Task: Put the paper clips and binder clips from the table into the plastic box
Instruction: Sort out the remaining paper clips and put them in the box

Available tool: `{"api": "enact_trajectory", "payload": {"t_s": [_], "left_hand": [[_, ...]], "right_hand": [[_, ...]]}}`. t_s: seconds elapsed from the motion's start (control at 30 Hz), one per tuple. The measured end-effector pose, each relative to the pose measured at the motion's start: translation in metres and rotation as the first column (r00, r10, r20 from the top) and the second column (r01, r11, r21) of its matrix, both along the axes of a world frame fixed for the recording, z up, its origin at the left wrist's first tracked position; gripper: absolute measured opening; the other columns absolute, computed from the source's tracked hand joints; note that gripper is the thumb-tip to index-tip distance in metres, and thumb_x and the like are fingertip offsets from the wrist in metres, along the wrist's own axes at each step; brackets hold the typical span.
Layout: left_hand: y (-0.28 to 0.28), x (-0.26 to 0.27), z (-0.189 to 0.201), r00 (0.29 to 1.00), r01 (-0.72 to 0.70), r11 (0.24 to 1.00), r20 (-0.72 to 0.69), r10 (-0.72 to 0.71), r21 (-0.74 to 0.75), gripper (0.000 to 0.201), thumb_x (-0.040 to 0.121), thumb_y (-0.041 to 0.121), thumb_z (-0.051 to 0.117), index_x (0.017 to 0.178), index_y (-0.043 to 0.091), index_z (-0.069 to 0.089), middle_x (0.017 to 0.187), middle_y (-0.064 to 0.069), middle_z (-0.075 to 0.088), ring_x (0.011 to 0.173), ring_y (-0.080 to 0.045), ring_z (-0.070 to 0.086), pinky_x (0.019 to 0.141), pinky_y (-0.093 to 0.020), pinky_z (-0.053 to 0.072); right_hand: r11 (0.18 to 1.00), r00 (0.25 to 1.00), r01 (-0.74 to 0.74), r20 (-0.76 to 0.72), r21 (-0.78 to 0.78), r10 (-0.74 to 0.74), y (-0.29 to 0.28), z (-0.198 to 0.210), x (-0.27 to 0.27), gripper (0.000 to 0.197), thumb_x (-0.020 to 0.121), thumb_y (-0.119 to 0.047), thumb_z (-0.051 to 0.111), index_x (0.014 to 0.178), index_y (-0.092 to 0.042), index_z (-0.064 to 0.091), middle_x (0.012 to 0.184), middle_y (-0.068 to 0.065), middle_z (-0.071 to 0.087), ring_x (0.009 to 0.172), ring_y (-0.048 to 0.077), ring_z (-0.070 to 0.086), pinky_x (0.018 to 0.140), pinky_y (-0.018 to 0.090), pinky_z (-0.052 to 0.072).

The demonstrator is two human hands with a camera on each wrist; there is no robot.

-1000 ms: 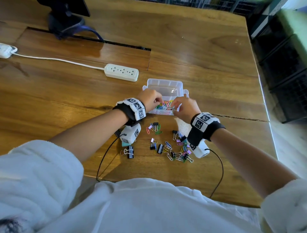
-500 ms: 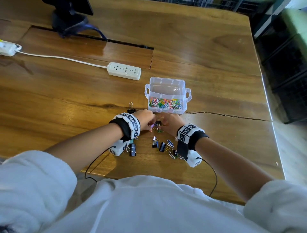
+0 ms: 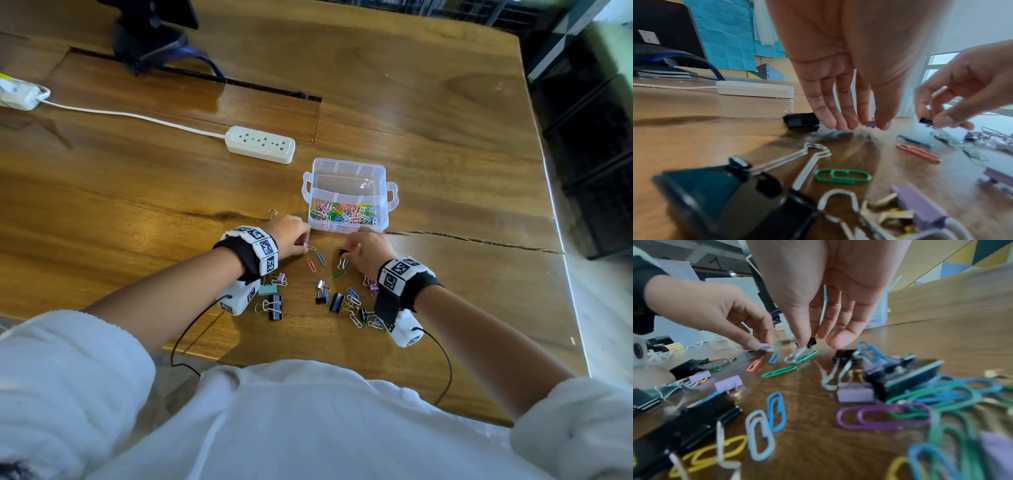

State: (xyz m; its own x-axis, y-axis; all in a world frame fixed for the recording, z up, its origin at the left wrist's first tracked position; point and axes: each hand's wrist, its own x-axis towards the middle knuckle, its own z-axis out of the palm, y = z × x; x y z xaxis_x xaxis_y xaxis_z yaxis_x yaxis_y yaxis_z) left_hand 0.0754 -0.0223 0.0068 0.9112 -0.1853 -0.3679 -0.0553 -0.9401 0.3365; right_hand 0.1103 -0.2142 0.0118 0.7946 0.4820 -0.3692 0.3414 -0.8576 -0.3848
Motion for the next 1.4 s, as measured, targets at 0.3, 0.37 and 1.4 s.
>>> {"api": "enact_trajectory", "payload": {"t_s": [0.3,0.37,1.4], "left_hand": [[0.003,-0.001,0.001,0.998,-0.005,0.998,0.061,0.001,0.069,0.025,0.087,0.016,0.058,0.112,0.013,0.057,0.110,-0.008,0.053,0.099,-0.025,0.055,0.070,-0.032,0.043],[-0.001,-0.002,0.003,0.992,0.093,0.994,0.078,-0.097,0.056,0.035,0.083,0.016,0.064,0.117,0.016,0.055,0.114,-0.005,0.050,0.106,-0.023,0.051,0.079,-0.032,0.045],[-0.040,0.000,-0.001,0.917,0.387,0.887,-0.209,-0.340,0.254,0.026,0.095,0.021,0.051,0.116,0.006,0.055,0.123,-0.012,0.053,0.115,-0.030,0.054,0.092,-0.037,0.045]], "right_hand": [[0.997,0.999,0.045,0.030,-0.068,-0.043,-0.034,-0.004,0.012,0.020,0.088,-0.017,0.057,0.106,-0.010,0.063,0.111,0.008,0.057,0.101,0.023,0.056,0.084,0.028,0.041],[0.997,0.999,0.013,0.040,-0.080,-0.009,-0.034,-0.004,0.011,0.022,0.087,-0.016,0.055,0.109,-0.013,0.062,0.113,0.006,0.056,0.102,0.022,0.055,0.084,0.028,0.042],[0.943,0.951,-0.306,-0.087,-0.132,0.296,-0.001,-0.004,-0.017,0.017,0.083,-0.025,0.062,0.099,-0.019,0.065,0.101,-0.003,0.062,0.098,0.015,0.055,0.081,0.023,0.041]]}}
